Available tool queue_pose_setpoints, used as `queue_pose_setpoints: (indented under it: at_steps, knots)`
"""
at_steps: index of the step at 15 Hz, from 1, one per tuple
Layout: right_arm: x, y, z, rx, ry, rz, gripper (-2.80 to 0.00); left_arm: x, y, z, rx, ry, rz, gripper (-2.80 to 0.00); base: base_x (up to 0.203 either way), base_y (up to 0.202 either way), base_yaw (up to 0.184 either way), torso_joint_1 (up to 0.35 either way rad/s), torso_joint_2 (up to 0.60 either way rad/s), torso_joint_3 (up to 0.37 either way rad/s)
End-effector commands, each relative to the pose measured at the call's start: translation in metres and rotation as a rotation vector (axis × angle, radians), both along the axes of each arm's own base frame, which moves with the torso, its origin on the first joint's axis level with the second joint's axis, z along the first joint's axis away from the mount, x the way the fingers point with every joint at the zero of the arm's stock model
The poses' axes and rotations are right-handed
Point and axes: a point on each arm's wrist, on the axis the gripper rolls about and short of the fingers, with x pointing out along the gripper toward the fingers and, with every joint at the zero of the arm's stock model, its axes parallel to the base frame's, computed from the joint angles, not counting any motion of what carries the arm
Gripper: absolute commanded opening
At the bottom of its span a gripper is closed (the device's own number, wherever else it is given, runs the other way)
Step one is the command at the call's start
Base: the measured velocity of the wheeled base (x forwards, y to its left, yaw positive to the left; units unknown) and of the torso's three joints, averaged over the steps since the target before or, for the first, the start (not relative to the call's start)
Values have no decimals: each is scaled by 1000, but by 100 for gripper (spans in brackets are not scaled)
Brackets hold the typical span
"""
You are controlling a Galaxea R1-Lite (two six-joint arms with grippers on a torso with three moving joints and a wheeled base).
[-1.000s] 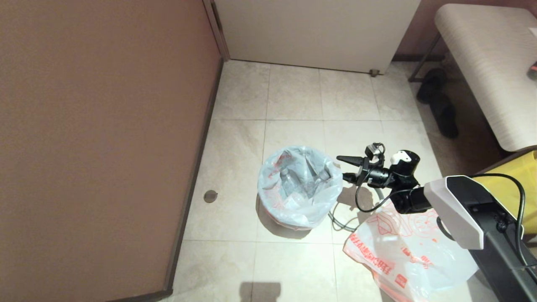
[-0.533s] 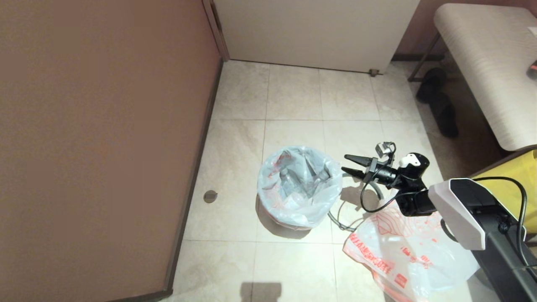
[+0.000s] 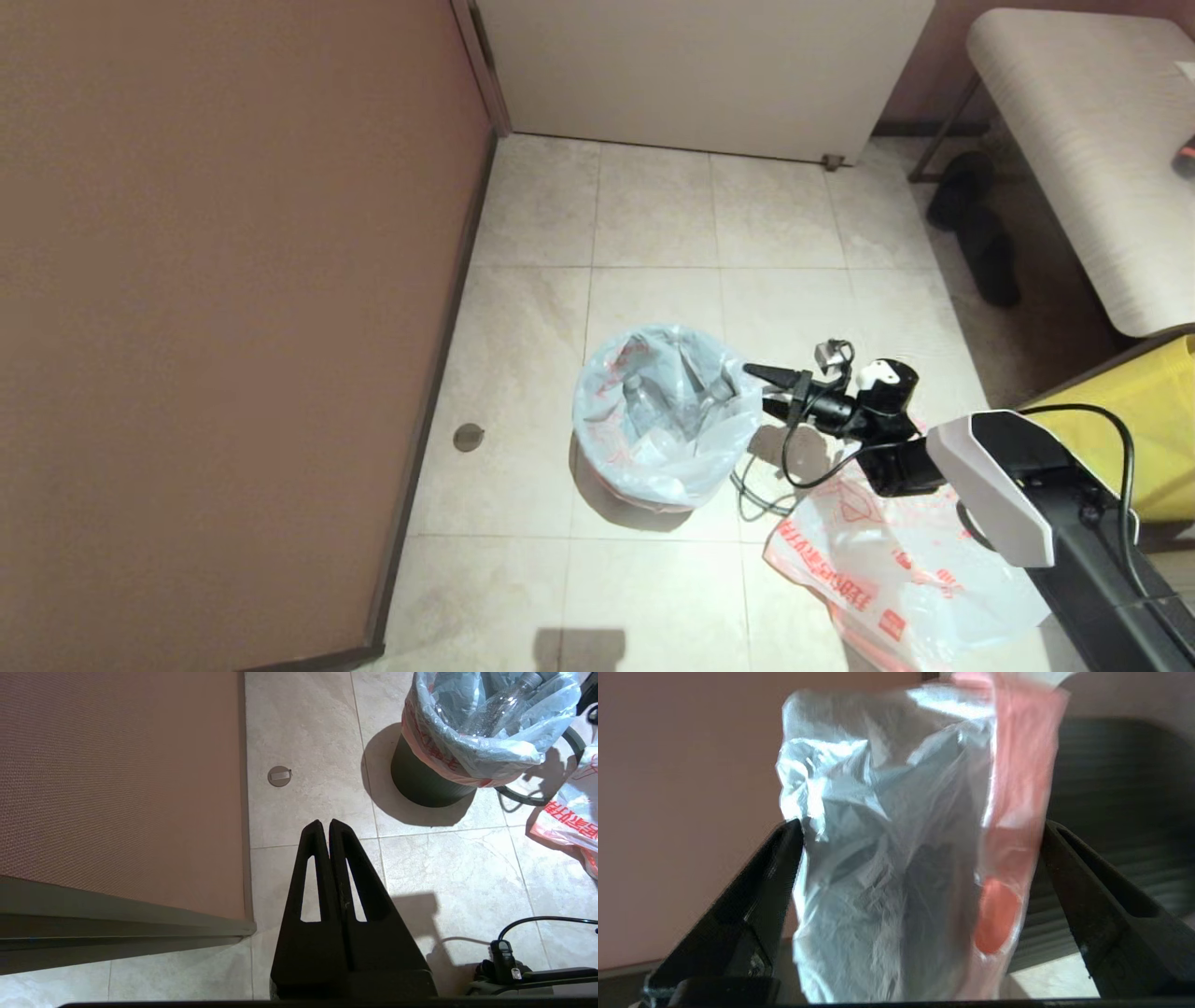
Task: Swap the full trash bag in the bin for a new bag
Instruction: Place the trash bag on the floor
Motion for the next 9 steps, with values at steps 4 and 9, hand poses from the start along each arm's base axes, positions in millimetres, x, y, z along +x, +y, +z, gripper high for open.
queue_pose_setpoints:
  at_steps: [4, 9]
  knots:
    - [0, 8, -7, 8, 13, -24, 0, 0, 0, 0, 2, 2, 0, -280, 0, 0, 0, 0, 0, 0]
    - [-3, 19, 17, 120, 29, -38, 0, 0, 0, 0, 2, 2, -1, -280, 0, 0, 0, 0, 0, 0]
